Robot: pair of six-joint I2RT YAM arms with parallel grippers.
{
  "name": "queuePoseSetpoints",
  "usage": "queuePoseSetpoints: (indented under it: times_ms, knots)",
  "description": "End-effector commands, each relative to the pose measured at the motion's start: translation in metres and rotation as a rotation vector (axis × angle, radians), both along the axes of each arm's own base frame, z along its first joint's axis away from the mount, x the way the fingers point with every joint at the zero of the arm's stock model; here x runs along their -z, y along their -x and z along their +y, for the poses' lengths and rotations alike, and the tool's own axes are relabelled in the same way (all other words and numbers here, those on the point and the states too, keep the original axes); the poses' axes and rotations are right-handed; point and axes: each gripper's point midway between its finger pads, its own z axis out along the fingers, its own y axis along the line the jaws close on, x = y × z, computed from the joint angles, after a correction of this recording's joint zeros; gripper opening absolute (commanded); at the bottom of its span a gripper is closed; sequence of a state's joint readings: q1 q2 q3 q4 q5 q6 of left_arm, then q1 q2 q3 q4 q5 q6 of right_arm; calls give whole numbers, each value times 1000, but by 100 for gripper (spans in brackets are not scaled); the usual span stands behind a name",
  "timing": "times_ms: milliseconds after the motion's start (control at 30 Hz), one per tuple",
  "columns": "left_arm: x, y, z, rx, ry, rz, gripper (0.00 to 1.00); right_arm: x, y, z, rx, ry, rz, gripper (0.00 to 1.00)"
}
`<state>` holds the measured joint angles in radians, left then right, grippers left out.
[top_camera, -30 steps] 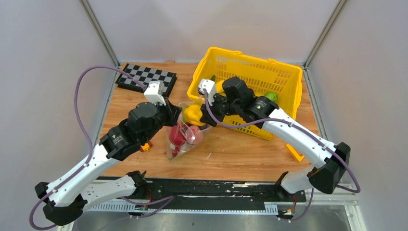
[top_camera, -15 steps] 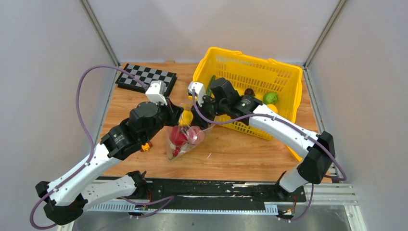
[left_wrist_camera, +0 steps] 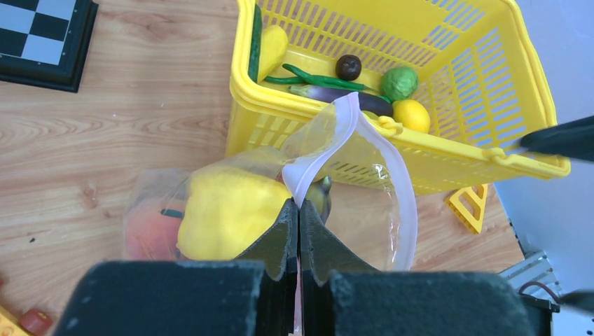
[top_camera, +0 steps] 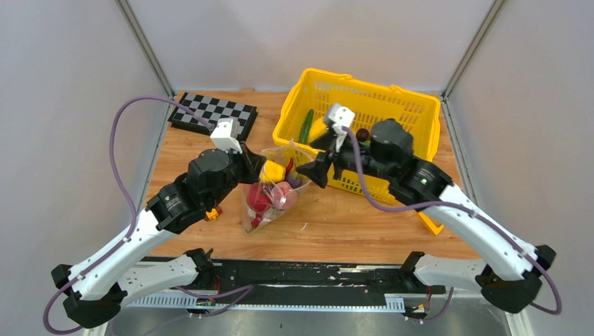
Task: Place the food in the zip-top bag and seal the zipper
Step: Place the fake vegetable in the zipper food storage bag, then adjust the zipper food storage bag at the center of the board.
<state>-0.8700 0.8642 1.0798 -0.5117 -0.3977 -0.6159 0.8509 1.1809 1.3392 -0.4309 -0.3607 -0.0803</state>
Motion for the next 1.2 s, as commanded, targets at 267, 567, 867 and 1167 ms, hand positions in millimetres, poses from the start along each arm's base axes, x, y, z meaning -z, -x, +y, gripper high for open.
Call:
queuePoseSetpoints:
  times_ms: [267, 567, 867, 1167]
  knots:
    - [-17, -3, -7, 11, 64, -47, 0, 67, -50, -42, 467, 71, 229, 74]
    - [-18, 0, -3, 11, 69, -50, 0, 80, -52, -30, 454, 79, 289, 64]
    - [-17, 0, -11, 40, 68, -43, 0, 90, -40, -14, 366, 52, 356, 33]
    - [-17, 3, -11, 57, 66, -50, 0, 68, -44, -8, 339, 2, 300, 4]
